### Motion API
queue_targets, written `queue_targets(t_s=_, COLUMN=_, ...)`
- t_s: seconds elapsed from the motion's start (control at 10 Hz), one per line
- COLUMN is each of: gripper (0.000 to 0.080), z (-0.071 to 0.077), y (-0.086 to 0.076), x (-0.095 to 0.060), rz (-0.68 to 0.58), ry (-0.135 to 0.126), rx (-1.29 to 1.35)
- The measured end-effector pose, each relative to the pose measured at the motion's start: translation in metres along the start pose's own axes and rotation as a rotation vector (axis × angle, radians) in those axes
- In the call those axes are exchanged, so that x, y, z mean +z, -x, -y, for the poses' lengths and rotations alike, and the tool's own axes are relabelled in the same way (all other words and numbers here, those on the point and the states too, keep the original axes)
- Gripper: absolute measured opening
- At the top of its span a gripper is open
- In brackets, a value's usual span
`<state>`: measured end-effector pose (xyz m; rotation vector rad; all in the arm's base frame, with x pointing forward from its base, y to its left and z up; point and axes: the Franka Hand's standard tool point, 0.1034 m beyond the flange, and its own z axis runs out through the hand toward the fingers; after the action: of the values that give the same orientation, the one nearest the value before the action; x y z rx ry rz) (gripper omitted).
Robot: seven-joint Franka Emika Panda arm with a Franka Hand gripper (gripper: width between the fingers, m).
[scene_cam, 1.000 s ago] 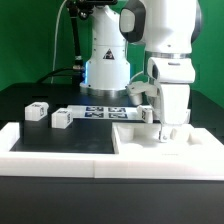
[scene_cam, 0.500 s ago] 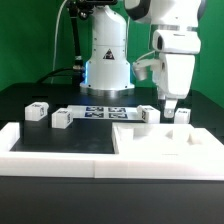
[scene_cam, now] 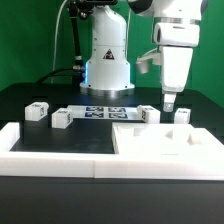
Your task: Assemble one leg
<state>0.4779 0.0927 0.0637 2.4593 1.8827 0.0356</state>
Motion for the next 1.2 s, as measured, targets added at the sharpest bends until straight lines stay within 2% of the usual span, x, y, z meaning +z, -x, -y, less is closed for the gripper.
queue_targets(t_s=0.1, gripper=0.0649, z=0.004, y=0.003, x=0.003, rz=-0.018, ry=0.006, rx=0.083)
queue_targets(t_s=0.4, gripper=0.0649, z=0.022, y=-0.002, x=0.01, rz=-0.03, ry=-0.016, rx=0.45)
queue_targets(t_s=0.5, gripper=0.0649, z=0.024, y=-0.003, x=0.014, rz=-0.034, ry=-0.025, rx=0.516)
queue_targets(t_s=0.7, gripper=0.0649, z=0.024, y=-0.007, x=0.018, rz=-0.049, ry=-0.021, rx=0.561)
queue_targets(t_s=1.2, gripper=0.0649, z=0.027, y=-0.009, x=0.018, rz=-0.074, ry=-0.05, rx=0.989)
